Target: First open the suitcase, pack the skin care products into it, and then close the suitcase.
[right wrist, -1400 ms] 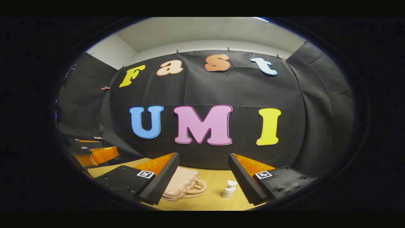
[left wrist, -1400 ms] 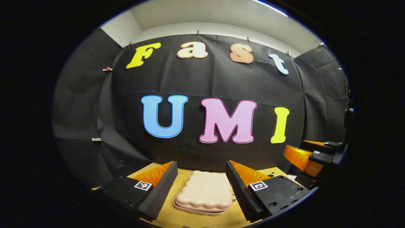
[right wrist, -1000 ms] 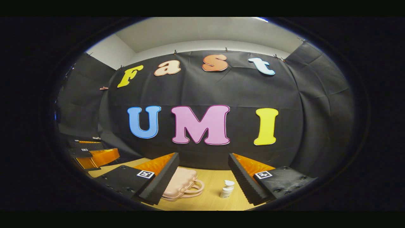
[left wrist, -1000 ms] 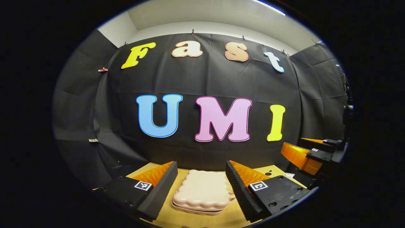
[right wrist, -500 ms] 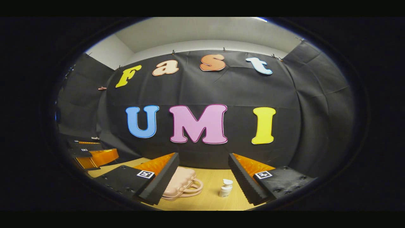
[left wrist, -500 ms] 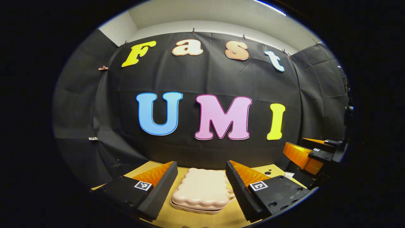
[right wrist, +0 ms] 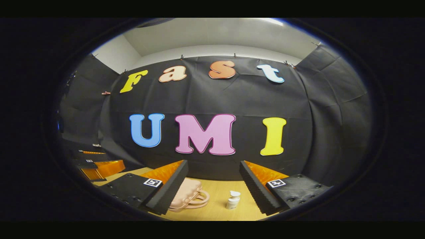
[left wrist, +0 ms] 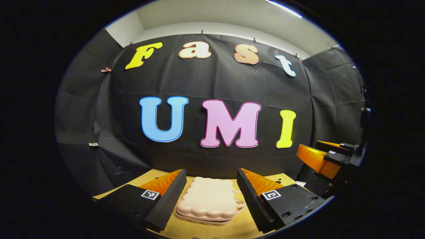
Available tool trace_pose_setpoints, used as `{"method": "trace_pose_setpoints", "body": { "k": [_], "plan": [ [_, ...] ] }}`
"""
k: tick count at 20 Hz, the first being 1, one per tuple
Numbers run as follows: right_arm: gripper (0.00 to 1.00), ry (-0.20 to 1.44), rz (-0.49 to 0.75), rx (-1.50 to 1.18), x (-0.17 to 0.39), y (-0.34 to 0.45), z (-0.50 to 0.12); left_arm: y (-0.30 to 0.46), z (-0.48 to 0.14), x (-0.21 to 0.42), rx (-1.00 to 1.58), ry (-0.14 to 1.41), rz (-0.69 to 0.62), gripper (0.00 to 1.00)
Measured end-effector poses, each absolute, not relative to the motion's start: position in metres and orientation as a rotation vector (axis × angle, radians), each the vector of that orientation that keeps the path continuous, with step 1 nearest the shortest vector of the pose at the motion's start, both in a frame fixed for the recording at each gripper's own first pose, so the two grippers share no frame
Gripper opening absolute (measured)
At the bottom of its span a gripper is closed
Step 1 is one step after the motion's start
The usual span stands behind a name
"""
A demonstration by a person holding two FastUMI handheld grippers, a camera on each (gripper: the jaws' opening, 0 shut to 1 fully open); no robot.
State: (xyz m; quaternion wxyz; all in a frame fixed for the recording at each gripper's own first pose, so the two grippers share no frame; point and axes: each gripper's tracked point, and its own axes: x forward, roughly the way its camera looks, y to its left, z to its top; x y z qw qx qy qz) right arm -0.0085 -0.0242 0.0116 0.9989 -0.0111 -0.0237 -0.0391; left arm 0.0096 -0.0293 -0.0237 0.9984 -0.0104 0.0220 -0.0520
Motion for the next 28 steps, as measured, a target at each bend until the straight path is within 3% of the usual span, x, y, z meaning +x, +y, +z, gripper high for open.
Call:
{"method": "trace_pose_setpoints", "body": {
  "k": [3,5,7,8,11,14,17,22,23,24,25,26,28],
  "plan": [
    [0.94,-0.049,-0.122,-0.029,-0.011,-0.042,0.013,-0.052,-0.046,0.03,-0.048,0.094,-0.158,0.96],
    [1.0,-0.046,-0.141,-0.037,-0.012,-0.053,0.013,-0.068,-0.064,0.049,-0.037,0.121,-0.189,0.96],
    [0.94,-0.036,-0.152,-0.055,-0.012,-0.062,0.009,-0.086,-0.082,0.069,-0.032,0.155,-0.23,0.96],
    [0.99,-0.031,-0.16,-0.059,-0.013,-0.067,0.006,-0.095,-0.093,0.079,-0.03,0.174,-0.251,0.96],
    [0.99,-0.015,-0.182,-0.048,-0.014,-0.081,-0.003,-0.128,-0.13,0.108,-0.018,0.241,-0.313,0.96],
    [0.94,0.014,-0.203,-0.063,-0.015,-0.095,-0.019,-0.169,-0.18,0.137,0.0,0.333,-0.384,0.96],
    [0.99,0.033,-0.228,-0.06,-0.017,-0.11,-0.028,-0.198,-0.215,0.161,-0.027,0.402,-0.421,0.96],
    [0.99,0.082,-0.262,-0.082,-0.026,-0.132,-0.053,-0.217,-0.275,0.198,-0.048,0.548,-0.363,0.94],
    [0.94,0.095,-0.267,-0.073,-0.027,-0.134,-0.057,-0.218,-0.285,0.201,-0.059,0.585,-0.342,0.94],
    [0.99,0.106,-0.275,-0.067,-0.028,-0.138,-0.062,-0.221,-0.292,0.204,-0.07,0.604,-0.337,0.94],
    [0.94,0.116,-0.283,-0.063,-0.03,-0.142,-0.067,-0.223,-0.303,0.208,-0.077,0.633,-0.324,0.92],
    [0.94,0.127,-0.291,-0.06,-0.031,-0.145,-0.07,-0.223,-0.312,0.212,-0.069,0.66,-0.301,0.84],
    [0.99,0.138,-0.307,-0.054,-0.031,-0.153,-0.074,-0.218,-0.329,0.217,-0.023,0.703,-0.227,0.83]
  ]
}}
